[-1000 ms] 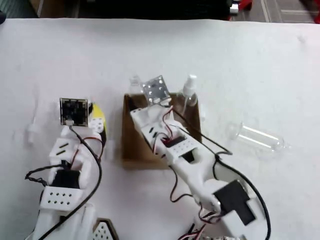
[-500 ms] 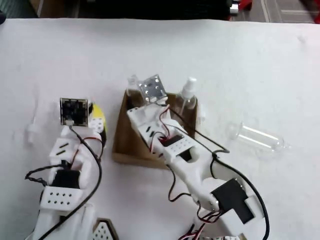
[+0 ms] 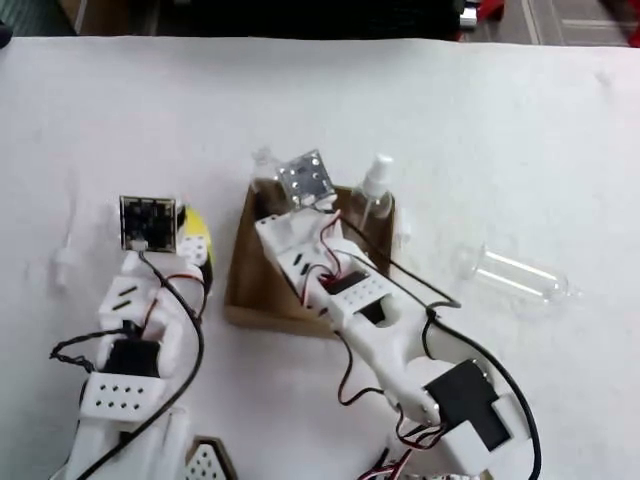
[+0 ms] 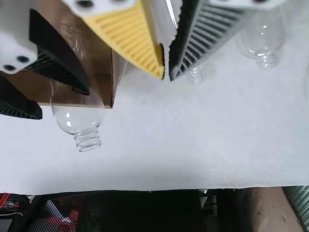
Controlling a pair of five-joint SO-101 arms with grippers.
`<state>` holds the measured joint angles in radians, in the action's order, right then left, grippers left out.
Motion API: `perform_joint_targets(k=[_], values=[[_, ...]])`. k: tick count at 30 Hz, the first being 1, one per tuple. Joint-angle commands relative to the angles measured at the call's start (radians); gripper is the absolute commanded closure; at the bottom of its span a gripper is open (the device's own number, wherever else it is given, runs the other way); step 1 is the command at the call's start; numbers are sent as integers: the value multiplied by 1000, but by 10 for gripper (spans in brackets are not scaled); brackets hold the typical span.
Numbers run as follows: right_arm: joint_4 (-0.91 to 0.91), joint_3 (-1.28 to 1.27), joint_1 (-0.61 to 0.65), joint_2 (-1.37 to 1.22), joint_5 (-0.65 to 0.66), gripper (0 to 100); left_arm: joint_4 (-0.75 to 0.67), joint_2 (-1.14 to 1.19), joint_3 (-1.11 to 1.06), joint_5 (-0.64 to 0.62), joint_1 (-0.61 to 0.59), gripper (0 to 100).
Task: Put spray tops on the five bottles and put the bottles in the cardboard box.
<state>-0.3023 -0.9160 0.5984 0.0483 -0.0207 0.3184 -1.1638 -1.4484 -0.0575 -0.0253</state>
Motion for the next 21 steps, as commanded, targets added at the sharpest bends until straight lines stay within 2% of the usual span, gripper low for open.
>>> perform_joint_targets(k=[1, 13, 17, 21], values=[[-25, 11, 8, 50, -2, 726, -21, -25, 34, 11, 13, 973], [-10, 32, -27, 142, -5, 726, -21, -25, 34, 12, 12, 973], [177, 152, -30, 145, -3, 729, -21, -25, 34, 12, 7, 973], [510, 351, -31, 143, -3, 729, -21, -25, 34, 12, 5, 973]])
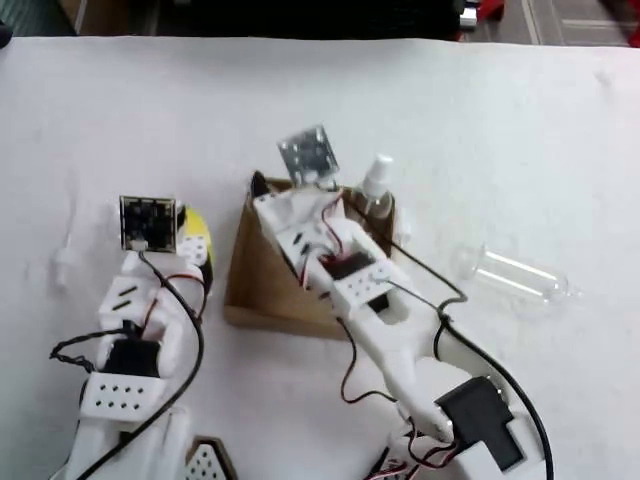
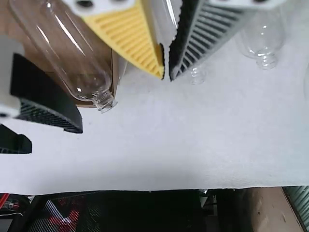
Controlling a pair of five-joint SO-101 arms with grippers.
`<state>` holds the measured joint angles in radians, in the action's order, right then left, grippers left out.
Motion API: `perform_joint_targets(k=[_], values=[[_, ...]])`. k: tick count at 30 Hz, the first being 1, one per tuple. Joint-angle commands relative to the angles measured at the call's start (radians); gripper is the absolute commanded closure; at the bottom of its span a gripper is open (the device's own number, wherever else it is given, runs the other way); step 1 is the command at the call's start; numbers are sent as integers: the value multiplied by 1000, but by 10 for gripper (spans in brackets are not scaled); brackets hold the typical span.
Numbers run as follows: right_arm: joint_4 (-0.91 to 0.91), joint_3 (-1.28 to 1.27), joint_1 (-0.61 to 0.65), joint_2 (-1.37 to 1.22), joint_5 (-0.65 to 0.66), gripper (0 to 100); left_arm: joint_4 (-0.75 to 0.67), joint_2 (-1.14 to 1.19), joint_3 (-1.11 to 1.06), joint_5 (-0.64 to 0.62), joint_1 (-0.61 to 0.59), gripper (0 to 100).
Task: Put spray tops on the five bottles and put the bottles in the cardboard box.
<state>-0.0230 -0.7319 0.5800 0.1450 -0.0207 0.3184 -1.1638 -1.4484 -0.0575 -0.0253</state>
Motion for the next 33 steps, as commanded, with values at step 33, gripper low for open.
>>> perform_joint_targets(k=[33], values=[[846, 919, 53, -513, 84, 801, -29, -25, 41, -78, -122, 973]])
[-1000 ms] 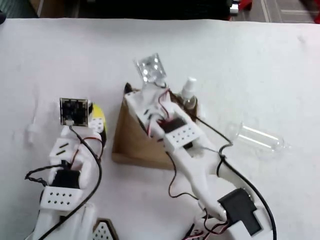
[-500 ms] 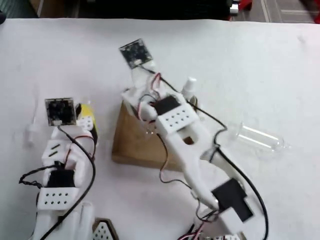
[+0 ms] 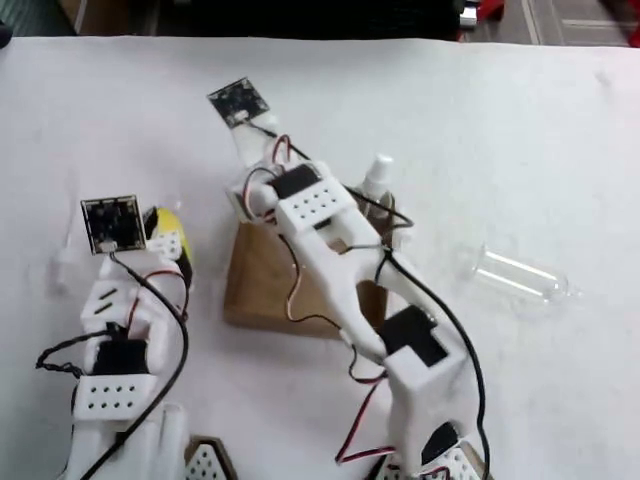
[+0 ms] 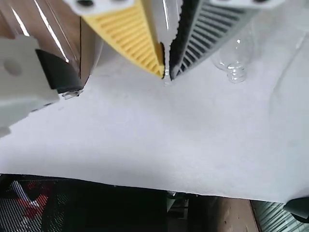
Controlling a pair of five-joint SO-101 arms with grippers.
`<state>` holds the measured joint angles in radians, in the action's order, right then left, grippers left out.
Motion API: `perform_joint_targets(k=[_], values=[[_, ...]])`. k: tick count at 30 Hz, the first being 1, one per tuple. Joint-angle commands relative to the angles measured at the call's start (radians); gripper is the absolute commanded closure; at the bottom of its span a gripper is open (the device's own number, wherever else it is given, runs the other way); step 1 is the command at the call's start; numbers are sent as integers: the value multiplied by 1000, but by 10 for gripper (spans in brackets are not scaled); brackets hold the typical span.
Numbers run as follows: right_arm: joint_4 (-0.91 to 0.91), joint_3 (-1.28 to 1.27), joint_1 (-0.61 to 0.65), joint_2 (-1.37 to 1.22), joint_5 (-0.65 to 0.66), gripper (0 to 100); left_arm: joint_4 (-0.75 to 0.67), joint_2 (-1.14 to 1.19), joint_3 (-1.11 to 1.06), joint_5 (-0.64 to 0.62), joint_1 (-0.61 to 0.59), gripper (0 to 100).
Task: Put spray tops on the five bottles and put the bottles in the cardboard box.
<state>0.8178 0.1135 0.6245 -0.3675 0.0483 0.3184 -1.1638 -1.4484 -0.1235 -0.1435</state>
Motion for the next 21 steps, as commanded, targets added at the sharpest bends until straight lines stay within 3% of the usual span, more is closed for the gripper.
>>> perform_joint_targets(k=[1, 5, 9, 21], values=[[5, 78, 8, -8, 15, 813, -29, -25, 41, -12, -2, 973], [2, 80, 2, -25, 15, 864, -29, -25, 41, -11, -1, 973], [-2, 83, 2, -27, 15, 983, -29, -25, 41, -11, -1, 973], [5, 97, -33, 59, 15, 981, -29, -25, 41, -11, -1, 973]])
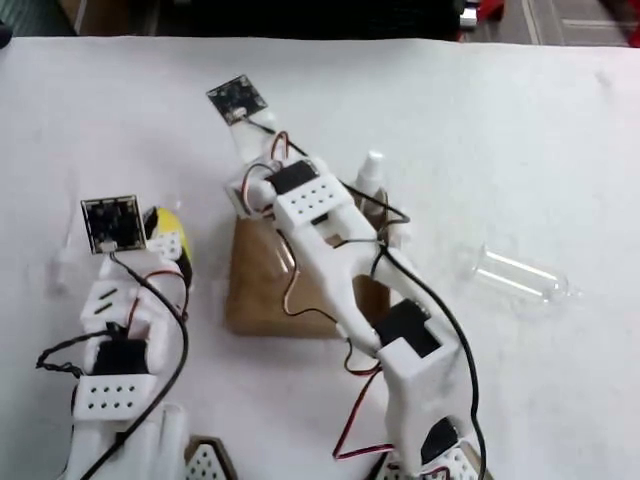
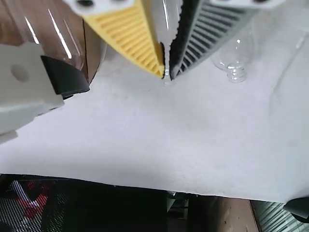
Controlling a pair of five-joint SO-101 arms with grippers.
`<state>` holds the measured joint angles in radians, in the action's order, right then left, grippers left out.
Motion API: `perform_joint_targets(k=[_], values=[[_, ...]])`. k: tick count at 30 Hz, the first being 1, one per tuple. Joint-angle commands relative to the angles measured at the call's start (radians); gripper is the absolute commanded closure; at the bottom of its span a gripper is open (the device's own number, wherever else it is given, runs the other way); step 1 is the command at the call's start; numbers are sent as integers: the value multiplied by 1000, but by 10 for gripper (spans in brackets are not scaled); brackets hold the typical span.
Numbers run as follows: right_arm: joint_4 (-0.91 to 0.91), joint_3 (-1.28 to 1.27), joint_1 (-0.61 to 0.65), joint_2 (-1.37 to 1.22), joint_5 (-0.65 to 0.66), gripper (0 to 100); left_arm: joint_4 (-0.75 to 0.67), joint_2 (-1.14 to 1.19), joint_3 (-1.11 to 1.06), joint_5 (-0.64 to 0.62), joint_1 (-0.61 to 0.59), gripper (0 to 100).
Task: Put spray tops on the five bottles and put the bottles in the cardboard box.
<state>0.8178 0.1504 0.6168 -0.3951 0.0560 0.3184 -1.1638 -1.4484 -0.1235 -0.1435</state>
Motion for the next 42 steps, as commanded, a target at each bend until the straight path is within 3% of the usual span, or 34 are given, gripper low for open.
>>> perform_joint_targets(k=[1, 14, 20, 26, 35, 42], values=[[5, 60, -33, 107, 8, 981, -29, -25, 41, -11, -1, 973], [56, -35, -56, 389, 8, 981, -31, -27, 43, -11, 1, 973], [-165, -413, -4, 710, 8, 981, -31, -27, 43, -11, 1, 972], [-550, -784, 2, 967, 8, 981, -28, -27, 43, -9, 27, 972], [-1033, -1053, -48, 837, 0, 981, -28, -27, 41, -9, 27, 972], [-1196, -1069, -47, 687, 0, 981, -29, -27, 41, -9, 27, 972]])
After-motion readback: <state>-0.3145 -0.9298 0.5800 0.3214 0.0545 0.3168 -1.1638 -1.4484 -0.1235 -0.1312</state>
